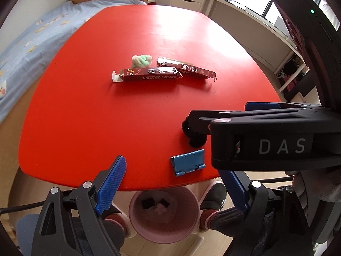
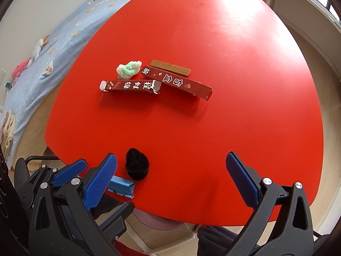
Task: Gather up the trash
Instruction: 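Move both tools over the table toward the blue card and black pompom, then grasp the blue card with the left tool while the right tool grasps the black pompom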
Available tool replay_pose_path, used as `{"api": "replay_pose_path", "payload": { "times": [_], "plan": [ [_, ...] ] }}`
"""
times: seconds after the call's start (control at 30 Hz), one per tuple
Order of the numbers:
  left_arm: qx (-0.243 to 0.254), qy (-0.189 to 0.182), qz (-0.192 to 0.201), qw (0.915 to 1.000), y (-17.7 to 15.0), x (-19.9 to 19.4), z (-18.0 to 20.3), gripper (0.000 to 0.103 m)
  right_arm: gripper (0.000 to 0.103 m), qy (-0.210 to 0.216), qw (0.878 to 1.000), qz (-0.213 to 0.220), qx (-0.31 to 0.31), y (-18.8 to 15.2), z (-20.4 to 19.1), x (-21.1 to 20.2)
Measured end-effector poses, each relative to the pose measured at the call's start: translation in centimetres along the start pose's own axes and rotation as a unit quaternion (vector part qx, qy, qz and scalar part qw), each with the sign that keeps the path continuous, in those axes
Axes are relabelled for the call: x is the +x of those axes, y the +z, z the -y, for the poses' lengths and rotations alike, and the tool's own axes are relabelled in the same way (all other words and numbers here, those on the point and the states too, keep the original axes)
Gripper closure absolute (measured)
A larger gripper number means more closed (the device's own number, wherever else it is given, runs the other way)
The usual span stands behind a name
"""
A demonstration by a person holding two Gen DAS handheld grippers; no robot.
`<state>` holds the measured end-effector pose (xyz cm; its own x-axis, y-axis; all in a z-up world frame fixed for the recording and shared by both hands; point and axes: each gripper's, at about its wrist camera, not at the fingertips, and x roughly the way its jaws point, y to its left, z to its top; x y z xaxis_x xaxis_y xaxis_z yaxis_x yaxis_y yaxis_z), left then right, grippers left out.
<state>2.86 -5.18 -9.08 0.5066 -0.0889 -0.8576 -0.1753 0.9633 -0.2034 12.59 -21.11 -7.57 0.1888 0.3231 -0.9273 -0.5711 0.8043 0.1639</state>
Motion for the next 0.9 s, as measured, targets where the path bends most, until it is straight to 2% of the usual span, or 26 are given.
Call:
{"api": "replay_pose_path", "payload": {
  "times": [0.33, 0.63, 0.83, 0.9],
  "plan": [
    [0.014, 0.024, 0.008, 0.9996, 0.0, -0.2, -0.3, 0.042, 0.003, 0.001, 1.0, -0.001, -0.001, 0.1, -0.5, 0.3],
    [0.005, 0.013, 0.015, 0.9998, 0.1, -0.4, 0.5, 0.043, 0.003, -0.002, 1.0, 0.004, 0.0, 0.1, -0.5, 0.0],
    [0.007, 0.032, 0.023, 0.9992, -0.3, 0.1, 0.9, 0.043, 0.003, -0.004, 1.0, 0.005, 0.003, -0.1, 0.1, -0.1],
    [0.009, 0.04, 0.026, 0.9988, -0.4, 0.0, 0.9, 0.049, 0.003, -0.004, 1.0, 0.005, 0.003, -0.1, 0.2, -0.1]
  ]
}}
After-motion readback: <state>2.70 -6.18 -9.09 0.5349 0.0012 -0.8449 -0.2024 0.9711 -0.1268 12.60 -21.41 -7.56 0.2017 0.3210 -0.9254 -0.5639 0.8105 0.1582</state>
